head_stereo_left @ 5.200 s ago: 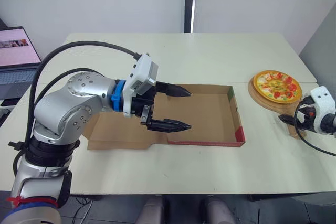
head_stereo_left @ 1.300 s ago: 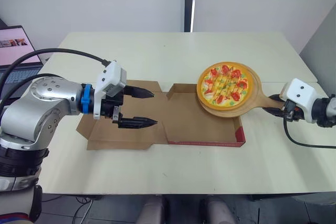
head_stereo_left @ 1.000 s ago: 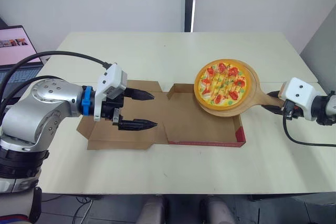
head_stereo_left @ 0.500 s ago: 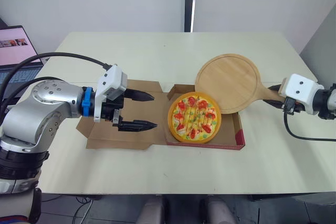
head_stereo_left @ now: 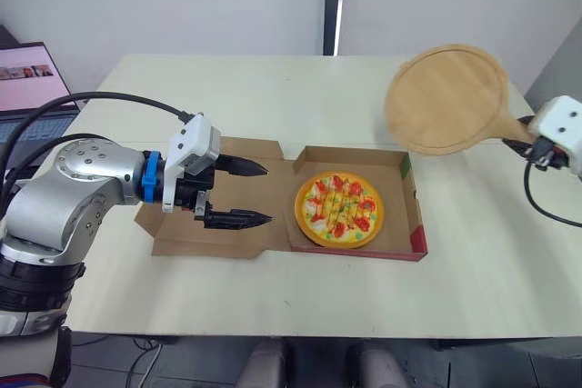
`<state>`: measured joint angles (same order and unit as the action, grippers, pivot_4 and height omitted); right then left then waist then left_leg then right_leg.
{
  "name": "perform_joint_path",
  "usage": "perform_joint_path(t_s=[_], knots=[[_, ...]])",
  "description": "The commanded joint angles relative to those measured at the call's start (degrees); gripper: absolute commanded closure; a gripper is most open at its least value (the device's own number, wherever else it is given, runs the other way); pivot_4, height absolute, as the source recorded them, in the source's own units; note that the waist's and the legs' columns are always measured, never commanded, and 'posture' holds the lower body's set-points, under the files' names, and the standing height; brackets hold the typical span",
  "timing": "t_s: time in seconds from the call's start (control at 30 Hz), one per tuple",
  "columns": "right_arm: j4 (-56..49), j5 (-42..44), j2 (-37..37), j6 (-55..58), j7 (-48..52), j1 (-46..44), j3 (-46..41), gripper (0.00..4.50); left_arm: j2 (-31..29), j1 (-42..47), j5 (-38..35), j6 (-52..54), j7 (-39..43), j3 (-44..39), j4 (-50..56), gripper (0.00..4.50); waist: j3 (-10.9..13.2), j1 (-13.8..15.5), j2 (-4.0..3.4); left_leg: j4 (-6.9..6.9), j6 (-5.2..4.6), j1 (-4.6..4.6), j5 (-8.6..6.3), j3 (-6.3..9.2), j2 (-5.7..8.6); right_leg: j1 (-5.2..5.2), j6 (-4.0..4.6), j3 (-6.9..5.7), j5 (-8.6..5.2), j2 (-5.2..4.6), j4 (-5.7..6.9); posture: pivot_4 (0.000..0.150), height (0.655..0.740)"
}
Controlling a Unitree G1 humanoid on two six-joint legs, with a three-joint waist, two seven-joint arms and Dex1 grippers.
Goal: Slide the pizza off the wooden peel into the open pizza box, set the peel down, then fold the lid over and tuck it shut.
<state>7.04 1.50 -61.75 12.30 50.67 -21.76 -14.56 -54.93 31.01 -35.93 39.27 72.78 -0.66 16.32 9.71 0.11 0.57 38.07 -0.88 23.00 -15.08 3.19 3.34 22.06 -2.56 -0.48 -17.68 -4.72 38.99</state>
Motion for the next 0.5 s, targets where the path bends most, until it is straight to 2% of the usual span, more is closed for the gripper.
perform_joint_path(t_s=[0.03, 0.17, 0.27, 0.5], knots=[[-5.07, 4.09, 2.79, 6.22, -3.80, 5.54, -9.91, 2.88, 0.70, 0.86, -1.79, 0.50, -1.06, -1.58, 1.97, 0.00, 0.00, -0.04, 0.00, 0.01, -0.01, 0.00, 0.00, -0.03, 0.00, 0.00, 0.00, 0.02, 0.00, 0.00, 0.01, 0.150, 0.7281], [-10.43, 6.82, 7.86, 12.97, -7.02, 13.68, -16.68, 2.88, 2.67, 2.58, -4.23, 2.30, -2.89, -2.09, 2.35, 0.00, 0.00, -0.13, 0.00, 0.00, -0.17, -0.02, -0.10, -0.01, 0.00, -0.01, 0.00, 0.02, 0.00, 0.00, 0.04, 0.150, 0.7281], [-14.85, 9.57, 14.34, 19.43, -11.61, 18.36, -21.11, 2.88, 5.75, 5.61, -7.51, 4.51, -4.71, -2.39, 2.52, 0.00, -0.01, -0.13, 0.01, 0.01, -0.19, -0.03, -0.11, 0.01, 0.00, -0.02, 0.00, 0.01, 0.00, 0.01, 0.06, 0.150, 0.7281], [-20.26, 11.92, 20.02, 26.26, -16.04, 23.58, -22.29, 2.88, 9.02, 9.97, -10.22, 7.01, -6.76, -1.36, 3.23, 0.00, -0.07, -0.72, -0.11, 0.00, -0.16, -0.12, -0.09, -0.05, -0.05, -0.04, 0.00, 0.08, 0.00, 0.10, 0.09, 0.150, 0.7281]])
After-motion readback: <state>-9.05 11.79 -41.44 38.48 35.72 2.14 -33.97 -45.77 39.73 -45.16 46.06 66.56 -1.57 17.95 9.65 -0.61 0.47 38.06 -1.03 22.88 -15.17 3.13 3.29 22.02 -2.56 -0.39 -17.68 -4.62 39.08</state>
